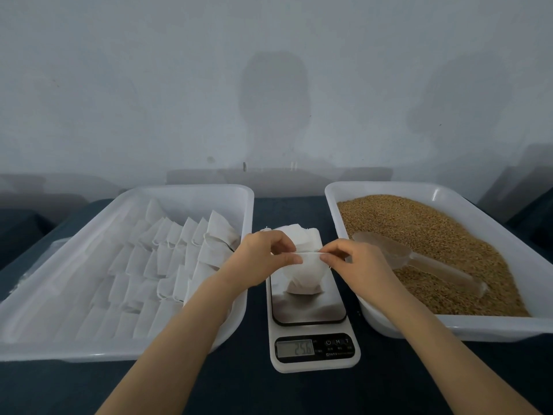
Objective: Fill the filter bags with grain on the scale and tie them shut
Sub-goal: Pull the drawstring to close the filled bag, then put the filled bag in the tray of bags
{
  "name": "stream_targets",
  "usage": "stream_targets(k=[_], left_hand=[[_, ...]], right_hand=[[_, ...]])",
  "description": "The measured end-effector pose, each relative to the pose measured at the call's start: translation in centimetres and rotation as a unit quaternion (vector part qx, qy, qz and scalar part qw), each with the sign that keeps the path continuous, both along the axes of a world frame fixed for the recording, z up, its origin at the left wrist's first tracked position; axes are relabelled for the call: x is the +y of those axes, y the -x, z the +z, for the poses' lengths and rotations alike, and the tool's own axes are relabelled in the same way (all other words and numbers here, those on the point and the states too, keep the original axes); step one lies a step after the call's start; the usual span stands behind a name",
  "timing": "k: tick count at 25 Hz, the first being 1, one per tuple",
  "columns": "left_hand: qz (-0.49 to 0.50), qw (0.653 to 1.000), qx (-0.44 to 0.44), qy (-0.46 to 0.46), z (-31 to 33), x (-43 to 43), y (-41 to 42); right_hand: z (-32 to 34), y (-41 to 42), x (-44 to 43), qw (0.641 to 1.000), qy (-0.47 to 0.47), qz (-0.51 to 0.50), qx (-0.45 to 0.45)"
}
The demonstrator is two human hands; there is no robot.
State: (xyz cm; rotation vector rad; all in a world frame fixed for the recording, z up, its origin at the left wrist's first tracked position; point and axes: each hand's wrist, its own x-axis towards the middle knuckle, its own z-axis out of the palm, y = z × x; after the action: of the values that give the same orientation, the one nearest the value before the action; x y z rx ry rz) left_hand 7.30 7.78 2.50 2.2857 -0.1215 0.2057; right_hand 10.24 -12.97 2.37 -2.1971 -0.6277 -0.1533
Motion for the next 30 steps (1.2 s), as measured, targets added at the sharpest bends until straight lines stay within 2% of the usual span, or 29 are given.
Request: stream_targets(k=[6,8,10,11,13,16,18,19,21,24,26,30], left_hand=[[-0.028,0.998,0.052,-0.027,0.6,-0.9,0.4],[-0.054,0.993,0.068,-0.078,1.1,-1.6,0.2],[-0.104,0.976,0.077,-0.176,1.6,-2.5,0.0],[-0.118,0.970,0.081,-0.196,1.8,-2.8,-0.1],[-0.110,0.974,0.086,-0.181,2.2,-2.3,-0.3],[-0.017,0.986,0.064,-0.156,4.2,1.3,-1.4],[0.095,0.993,0.053,-0.054,6.1,5.5,-2.9],[0.152,0.987,0.037,-0.022,6.9,7.8,-3.8],[0.252,0.967,0.022,-0.023,7.4,12.9,-5.9],[0.363,0.929,0.056,-0.049,6.1,18.9,-8.6],[0.390,0.914,0.092,-0.069,4.3,21.5,-9.7],[0.373,0.911,0.161,-0.064,0.3,23.9,-10.2]], right_hand=[[0.6,0.6,-0.1,0.998,-0.033,0.030,-0.034],[0.8,0.8,-0.1,0.997,-0.043,0.046,-0.047],[1.0,0.8,0.0,0.996,-0.041,0.053,-0.065],[1.1,0.8,0.0,0.995,-0.040,0.052,-0.074],[1.1,0.7,-0.1,0.995,-0.059,0.036,-0.071],[0.9,0.6,-0.3,0.995,-0.096,0.001,-0.029],[0.8,0.5,-0.3,0.995,-0.096,-0.003,-0.015],[0.8,0.5,-0.3,0.995,-0.096,-0.003,-0.010],[0.7,0.5,-0.1,0.995,-0.096,-0.004,0.002],[0.4,0.3,0.0,0.996,-0.082,-0.015,-0.008],[0.2,-0.1,-0.1,0.996,-0.081,-0.029,-0.012],[0.3,-0.5,0.1,0.998,-0.061,-0.030,-0.018]])
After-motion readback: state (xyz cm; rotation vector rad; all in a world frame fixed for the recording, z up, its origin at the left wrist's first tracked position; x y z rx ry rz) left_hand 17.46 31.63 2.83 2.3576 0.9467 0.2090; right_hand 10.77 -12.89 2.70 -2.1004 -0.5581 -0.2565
